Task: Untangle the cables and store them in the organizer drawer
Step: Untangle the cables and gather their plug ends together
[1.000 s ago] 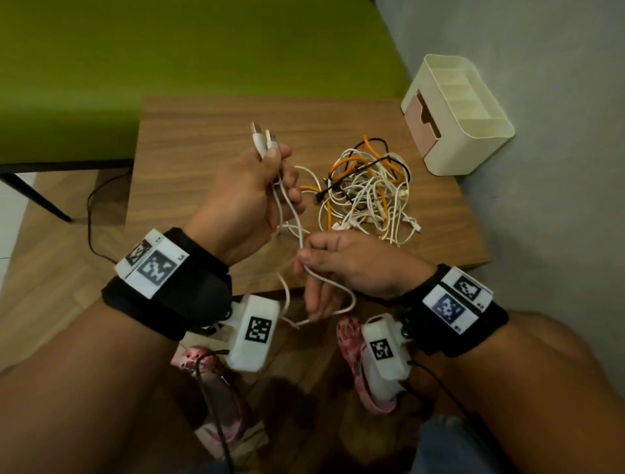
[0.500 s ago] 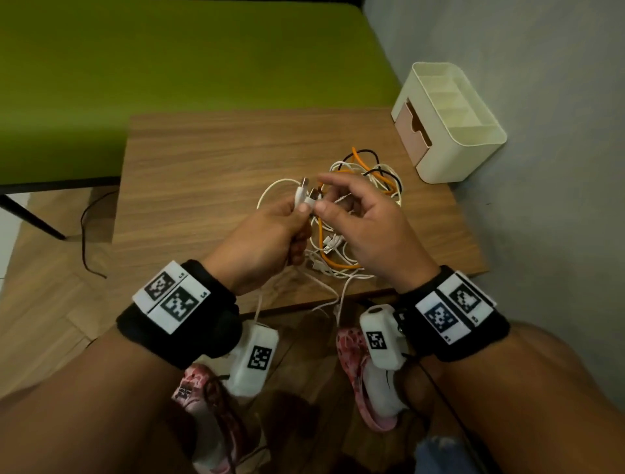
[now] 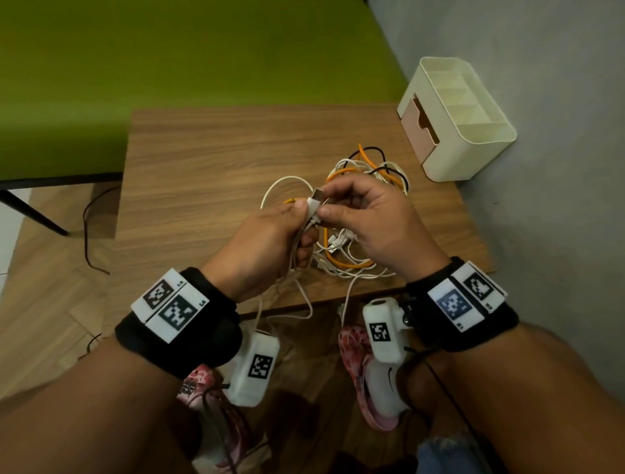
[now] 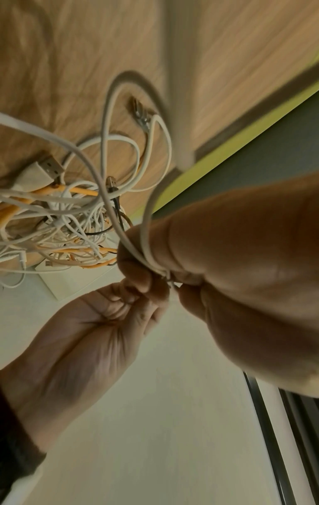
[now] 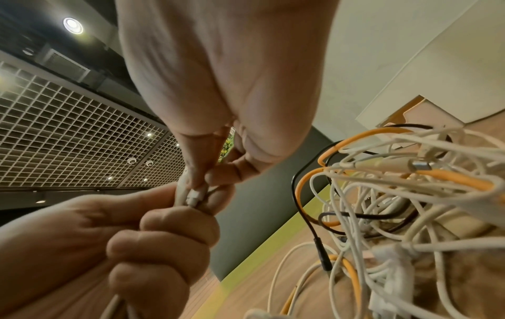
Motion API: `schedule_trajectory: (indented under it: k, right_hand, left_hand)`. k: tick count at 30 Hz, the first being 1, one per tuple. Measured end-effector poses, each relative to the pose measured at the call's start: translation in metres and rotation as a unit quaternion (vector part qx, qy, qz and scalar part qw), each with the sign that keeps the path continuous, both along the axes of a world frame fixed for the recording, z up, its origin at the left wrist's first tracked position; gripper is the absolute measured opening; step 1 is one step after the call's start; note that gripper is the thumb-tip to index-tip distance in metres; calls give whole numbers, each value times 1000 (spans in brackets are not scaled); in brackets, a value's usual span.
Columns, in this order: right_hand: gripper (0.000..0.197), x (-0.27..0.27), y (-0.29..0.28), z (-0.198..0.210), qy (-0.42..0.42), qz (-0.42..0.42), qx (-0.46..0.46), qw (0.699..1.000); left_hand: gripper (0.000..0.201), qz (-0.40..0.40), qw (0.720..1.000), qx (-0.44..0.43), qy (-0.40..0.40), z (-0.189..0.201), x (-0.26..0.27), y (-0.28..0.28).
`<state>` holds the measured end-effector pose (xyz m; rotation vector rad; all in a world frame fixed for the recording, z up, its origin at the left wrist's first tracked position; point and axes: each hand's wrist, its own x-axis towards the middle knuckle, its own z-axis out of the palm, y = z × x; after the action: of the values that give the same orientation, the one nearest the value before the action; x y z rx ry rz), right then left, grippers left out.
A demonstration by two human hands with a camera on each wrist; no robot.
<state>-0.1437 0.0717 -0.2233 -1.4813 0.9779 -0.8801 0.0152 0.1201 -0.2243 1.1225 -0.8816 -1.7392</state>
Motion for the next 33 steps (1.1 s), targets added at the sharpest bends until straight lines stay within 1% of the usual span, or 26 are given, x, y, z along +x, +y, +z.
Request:
schedule_trajectory:
  k: [4,7,10,12,14,15,17,19,21,23,25,27,29,30,31,32,33]
  right_hand:
    - [23,-2,0,2,-53,1,13,999]
    - [23,-3,-1,3,-63,9,7,998]
    - [27,-4,-3,2,-49,16,5,999]
    - [32,-4,-2,2,-28,27,4,999]
    - [36,-4,-1,1,-22,40,7,999]
    - [38,-4,-1,1,-21,42,6,999]
    - [42,-5,-2,0,-13,33,1,999]
    - [39,-6,-3,1,-8,29,-2,1000]
    - [28,-8,-3,1,-9,35,-6,999]
    - [20,-9,-3,1,-12,36,-7,999]
    - [18,-10,-3,0,-8,31,-10,999]
    - [18,-9,-3,-2,7,23,-11,1000]
    - [16,-8,-2,-1,16,7,-1,1000]
    - [13,-10,-2,0,35,4,3,999]
    - [10,-12,-2,2,73,14,6,997]
    - [8,-15,-2,2,137,44,13,989]
    - [8,-18,-1,2,216,92,24,972]
  left_hand:
    - [33,-7,999,-22,-29,-4,3,-3]
    - [40,5,998,-48,-49,-4,2,-4]
    - [38,37,995,-53,-75,-7,0,-3]
    - [37,45,991,-64,-113,-12,-2,-3]
    - [38,32,982,-89,-161,-15,-3,-3]
    - [39,22,981,-94,-171,-16,-3,-4]
    - [40,3,982,-90,-163,-15,-4,-5]
    - [41,-13,981,-104,-162,-14,-2,-5]
    - [43,-39,976,-128,-174,-15,0,-5]
    - [46,-66,973,-130,-179,-15,3,-5]
    - [45,-87,973,-130,-172,-15,5,-6]
    - [39,-83,972,-131,-176,-13,7,-7]
    - [36,-41,973,-124,-192,-13,10,-9]
    - [35,-15,975,-114,-190,-15,12,-11]
    - [35,9,979,-103,-178,-16,14,-12]
    - [36,28,981,-94,-167,-17,16,-14]
    - [36,39,982,-91,-161,-18,19,-14]
